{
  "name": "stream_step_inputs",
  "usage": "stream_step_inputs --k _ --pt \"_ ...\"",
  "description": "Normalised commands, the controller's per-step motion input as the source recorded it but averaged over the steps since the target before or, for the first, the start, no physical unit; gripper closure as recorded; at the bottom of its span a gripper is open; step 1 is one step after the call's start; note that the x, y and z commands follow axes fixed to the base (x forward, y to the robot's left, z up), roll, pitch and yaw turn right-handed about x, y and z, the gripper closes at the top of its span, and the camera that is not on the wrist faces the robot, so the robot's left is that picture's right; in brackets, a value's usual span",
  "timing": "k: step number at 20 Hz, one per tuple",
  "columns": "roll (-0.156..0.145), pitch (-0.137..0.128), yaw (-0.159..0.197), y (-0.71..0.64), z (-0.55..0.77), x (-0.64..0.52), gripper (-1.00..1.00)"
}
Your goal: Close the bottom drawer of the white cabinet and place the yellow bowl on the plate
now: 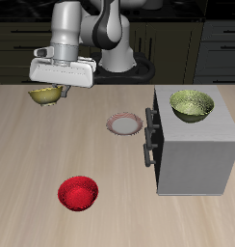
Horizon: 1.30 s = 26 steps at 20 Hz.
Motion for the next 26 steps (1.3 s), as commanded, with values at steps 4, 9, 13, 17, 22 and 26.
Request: stream_step_inputs --k 4,9,13,17,22,26 --pt "0.036 -0.014 0.032 0.76 -0.15 -0.03 1.0" --pt "0.062 0.036 -0.006 0.44 -0.25 -0.09 1.0" --pt "0.177 0.071 -0.022 0.45 -0.31 -0.41 1.0" --pt "0.063 0.042 -0.039 -0.01 -0.11 -0.43 1.0" --pt "0.09 0.027 -0.014 0.1 -0.1 -0.51 1.0" --pt "0.027 0.025 -0.007 0.0 -0.1 -0.34 1.0"
